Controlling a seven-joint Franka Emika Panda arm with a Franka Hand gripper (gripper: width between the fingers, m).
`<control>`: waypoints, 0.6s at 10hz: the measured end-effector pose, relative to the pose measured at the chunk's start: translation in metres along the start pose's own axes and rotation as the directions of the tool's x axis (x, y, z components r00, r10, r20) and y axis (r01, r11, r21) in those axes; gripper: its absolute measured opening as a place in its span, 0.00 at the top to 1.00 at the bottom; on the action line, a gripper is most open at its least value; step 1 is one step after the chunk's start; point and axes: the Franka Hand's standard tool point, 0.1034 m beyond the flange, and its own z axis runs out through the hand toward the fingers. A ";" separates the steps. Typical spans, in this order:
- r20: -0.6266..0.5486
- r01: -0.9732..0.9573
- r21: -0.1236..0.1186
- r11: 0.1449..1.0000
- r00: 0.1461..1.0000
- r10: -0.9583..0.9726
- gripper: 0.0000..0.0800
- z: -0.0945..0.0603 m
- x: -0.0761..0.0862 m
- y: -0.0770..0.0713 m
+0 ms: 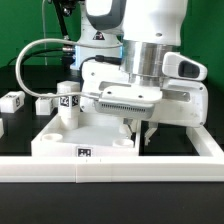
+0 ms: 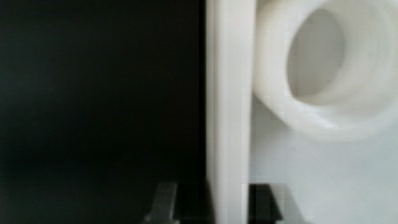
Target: Assemble square table
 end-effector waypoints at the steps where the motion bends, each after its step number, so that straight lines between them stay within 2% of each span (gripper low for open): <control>1: 0.003 0.006 -0.008 1.000 1.000 -0.006 0.92 0.001 -0.001 -0.002; 6: 0.005 -0.005 -0.011 1.000 1.000 0.005 0.92 0.003 -0.002 -0.006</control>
Offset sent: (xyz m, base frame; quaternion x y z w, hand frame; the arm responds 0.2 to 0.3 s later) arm 0.0000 0.0000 0.0000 0.0000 0.0000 0.0000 1.0000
